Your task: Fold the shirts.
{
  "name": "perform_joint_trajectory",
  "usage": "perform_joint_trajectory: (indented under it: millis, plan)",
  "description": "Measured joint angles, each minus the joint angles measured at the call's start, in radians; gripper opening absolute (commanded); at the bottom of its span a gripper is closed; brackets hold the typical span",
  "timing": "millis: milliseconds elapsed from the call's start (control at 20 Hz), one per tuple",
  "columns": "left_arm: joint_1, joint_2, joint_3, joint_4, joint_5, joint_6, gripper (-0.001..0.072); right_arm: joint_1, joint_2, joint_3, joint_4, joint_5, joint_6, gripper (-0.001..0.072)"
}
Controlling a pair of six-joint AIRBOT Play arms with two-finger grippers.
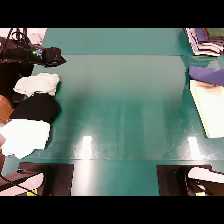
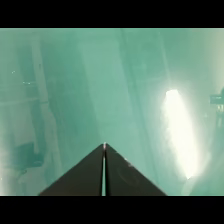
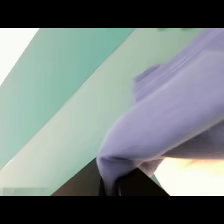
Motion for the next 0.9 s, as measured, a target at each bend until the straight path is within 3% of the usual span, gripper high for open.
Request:
perform_joint_trajectory:
  millis: [300,450,900]
  plan:
    - [0.0,0.0,0.0,-0.002,0.003,-0.001,0.0025,-0.033,0.015,0.154,-0.003,0.1,0.002,0.0016]
    - [0.0,0.0,0.0,-0.003,0.003,-0.001,0.0025,-0.053,0.058,0.185,-0.087,0.159,0.041,0.0016]
    - [0.0,0.0,0.0,-0.002,0.001,0.005,0.0025,-0.207,0.272,-0.07,-0.372,0.303,0.08,0.0019]
